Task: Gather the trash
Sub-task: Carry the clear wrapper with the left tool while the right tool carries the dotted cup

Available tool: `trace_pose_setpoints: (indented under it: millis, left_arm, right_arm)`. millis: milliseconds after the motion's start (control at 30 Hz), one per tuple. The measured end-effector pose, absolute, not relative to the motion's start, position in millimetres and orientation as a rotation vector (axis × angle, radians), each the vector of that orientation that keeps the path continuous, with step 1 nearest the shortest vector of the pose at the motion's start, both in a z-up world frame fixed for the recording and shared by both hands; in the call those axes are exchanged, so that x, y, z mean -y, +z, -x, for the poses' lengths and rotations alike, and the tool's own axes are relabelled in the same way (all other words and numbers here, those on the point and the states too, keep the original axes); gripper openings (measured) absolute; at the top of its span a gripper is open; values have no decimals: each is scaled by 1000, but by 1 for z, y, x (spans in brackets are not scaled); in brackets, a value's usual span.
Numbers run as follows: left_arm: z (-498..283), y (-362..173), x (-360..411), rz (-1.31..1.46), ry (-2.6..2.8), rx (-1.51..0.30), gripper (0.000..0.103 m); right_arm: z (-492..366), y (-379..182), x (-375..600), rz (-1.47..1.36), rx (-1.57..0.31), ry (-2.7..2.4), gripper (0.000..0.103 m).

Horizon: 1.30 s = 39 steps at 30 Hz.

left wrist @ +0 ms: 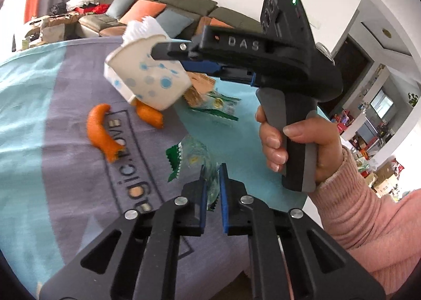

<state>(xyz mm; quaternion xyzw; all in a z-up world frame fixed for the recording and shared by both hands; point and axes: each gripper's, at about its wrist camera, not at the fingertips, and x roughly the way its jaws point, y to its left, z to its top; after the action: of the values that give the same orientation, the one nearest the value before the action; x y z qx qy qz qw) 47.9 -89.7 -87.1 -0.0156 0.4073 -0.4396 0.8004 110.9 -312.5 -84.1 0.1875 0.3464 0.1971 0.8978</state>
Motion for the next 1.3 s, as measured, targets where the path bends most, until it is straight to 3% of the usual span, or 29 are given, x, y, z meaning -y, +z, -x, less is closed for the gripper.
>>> trace_pose_setpoints:
  millis: [167, 333, 433, 567, 633, 667, 800, 1100, 1300]
  left_arm:
    - [-50, -80, 66, 61, -902, -849, 7]
    - [-55, -71, 41, 79, -846, -822, 7]
    - [-55, -67, 29, 91, -821, -808, 7]
    - [-59, -64, 15, 110, -788, -798, 7]
    - [-61, -62, 11, 118, -779, -796, 7]
    - [-61, -62, 7, 120, -771, -793, 7]
    - [-60, -61, -5, 131, -747, -789, 7]
    - [-57, -60, -25, 152, -696, -783, 7]
    - [-56, -60, -40, 169, -660, -773, 7]
  right_arm:
    - [-113, -88, 308, -378, -738, 419, 52]
    - [-107, -87, 306, -351, -732, 433, 35]
    - [-102, -85, 304, -344, -731, 451, 31]
    - [-94, -83, 296, -308, -744, 482, 32]
    - [-95, -84, 294, -302, -756, 483, 50]
    - [-96, -86, 293, -307, -761, 479, 52]
    - [-102, -95, 293, -342, -795, 503, 52]
    - [-86, -88, 276, -286, -788, 560, 29]
    - [-76, -78, 263, -227, -775, 576, 26]
